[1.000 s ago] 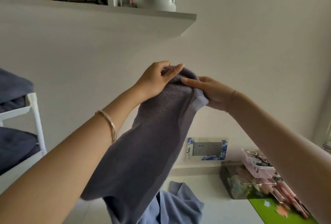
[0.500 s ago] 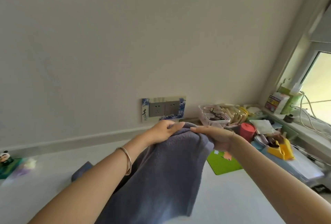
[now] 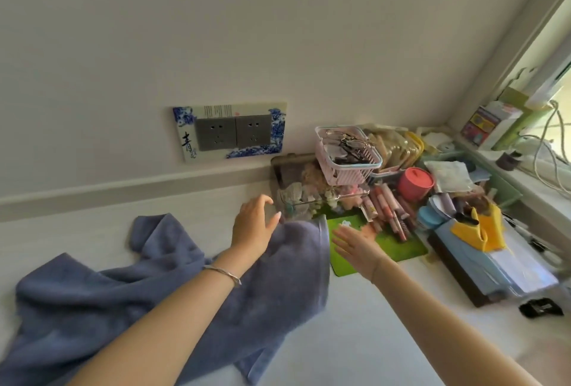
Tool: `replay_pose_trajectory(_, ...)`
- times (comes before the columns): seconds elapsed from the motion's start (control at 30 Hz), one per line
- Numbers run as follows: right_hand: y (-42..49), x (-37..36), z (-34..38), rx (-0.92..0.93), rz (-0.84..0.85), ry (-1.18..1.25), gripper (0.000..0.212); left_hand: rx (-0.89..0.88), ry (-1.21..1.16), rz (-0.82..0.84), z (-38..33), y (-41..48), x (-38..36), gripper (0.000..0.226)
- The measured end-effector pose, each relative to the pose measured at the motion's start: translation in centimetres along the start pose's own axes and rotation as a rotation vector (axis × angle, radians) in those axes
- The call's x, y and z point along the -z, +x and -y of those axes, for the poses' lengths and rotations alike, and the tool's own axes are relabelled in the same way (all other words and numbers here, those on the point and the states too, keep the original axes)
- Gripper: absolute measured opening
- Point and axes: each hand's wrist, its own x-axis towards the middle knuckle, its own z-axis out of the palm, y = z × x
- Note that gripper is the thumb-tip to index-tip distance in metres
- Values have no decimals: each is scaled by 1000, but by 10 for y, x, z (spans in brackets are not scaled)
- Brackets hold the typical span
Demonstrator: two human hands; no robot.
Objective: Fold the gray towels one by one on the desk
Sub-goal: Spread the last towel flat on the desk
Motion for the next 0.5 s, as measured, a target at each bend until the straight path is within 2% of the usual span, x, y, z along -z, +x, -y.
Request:
replay_pose_trajectory(0.07, 7, 9, -34, -75, -18, -179, 6, -126, 16, 31, 16, -21, -21, 30)
replay_pose_trajectory(0.13, 8, 10, -63, -139, -64, -277, 15, -198, 42, 130, 32, -45, -38, 54)
replay_pose_trajectory(0.23, -7, -6, -85, -79, -62, -431, 25, -120, 182, 362, 52, -73, -54, 102)
replay_pose_trajectory(0.3, -23, -19, -96, -70, -11, -519, 24, -85, 268, 460, 60, -80, -60, 122)
replay_pose_trajectory(0.4, -41, -28, -115, -105, 13, -580, 31, -43, 275, 513, 60, -82, -63, 116)
replay_pose_trajectory(0.5, -47, -14, -99, -135, 19, -415, 28, -9, 124, 456, 51, -78, -57, 75)
